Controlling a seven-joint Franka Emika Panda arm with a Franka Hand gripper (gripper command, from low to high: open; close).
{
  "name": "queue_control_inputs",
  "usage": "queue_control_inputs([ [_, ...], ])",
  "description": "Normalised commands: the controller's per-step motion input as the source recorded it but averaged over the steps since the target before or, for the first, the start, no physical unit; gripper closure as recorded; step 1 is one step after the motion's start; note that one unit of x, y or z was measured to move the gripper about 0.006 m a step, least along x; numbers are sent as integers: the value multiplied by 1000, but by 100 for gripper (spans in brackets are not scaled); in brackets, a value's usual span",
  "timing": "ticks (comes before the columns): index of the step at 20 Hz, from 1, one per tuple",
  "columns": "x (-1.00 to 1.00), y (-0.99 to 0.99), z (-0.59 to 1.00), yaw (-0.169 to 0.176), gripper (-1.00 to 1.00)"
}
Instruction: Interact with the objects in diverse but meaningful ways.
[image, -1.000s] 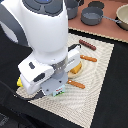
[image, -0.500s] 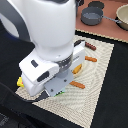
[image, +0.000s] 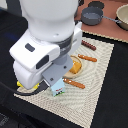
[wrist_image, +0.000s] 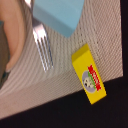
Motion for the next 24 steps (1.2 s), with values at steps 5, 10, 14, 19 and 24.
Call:
queue_control_inputs([
  [5,-904,139,-458,114,-100],
  [10,-975,21,-642,101,-100],
  [14,-938,-23,-594,78,-100],
  [19,-688,-130,-355,51,-100],
  [24,-278,-196,-192,27,-100],
])
